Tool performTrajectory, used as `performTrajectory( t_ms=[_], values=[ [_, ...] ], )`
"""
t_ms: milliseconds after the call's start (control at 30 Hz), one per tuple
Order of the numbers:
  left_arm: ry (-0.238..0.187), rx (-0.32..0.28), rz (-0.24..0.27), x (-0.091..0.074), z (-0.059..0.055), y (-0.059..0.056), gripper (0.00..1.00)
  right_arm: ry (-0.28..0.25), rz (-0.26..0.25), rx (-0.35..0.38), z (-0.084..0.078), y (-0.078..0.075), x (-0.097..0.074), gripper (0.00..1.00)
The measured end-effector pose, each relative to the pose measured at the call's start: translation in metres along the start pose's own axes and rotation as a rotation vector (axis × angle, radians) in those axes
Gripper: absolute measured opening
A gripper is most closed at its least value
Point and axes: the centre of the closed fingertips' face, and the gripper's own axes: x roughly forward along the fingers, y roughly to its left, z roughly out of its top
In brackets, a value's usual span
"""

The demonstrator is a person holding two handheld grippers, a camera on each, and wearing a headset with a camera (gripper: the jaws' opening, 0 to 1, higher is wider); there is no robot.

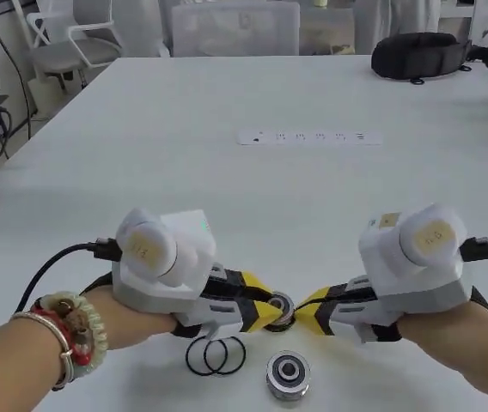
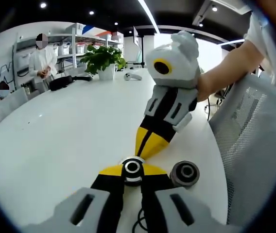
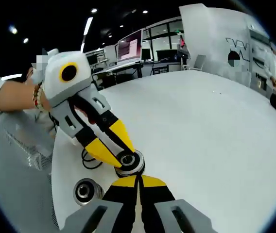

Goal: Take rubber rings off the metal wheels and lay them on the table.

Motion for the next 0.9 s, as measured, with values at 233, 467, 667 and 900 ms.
performTrajectory(
  t_ms=[233,467,667,900],
  values=[
    [-0.007,0.000,0.002,0.000,0.000,0.000,0.07,-0.105,0.085,0.346,0.002,-0.002,-0.002,0.00],
    [-0.013,-0.002,0.001,0.000,-0.001,0.001,0.07,-0.133,0.113,0.376,0.005,0.003,-0.006,0.00],
    [-0.015,-0.008,0.005,0.001,-0.001,0.001,0.07,-0.135,0.118,0.359,0.006,0.003,-0.006,0.00],
    [-0.008,-0.005,0.010,0.001,-0.001,0.001,0.07,-0.132,0.127,0.339,0.008,0.004,-0.006,0.00]
  ],
)
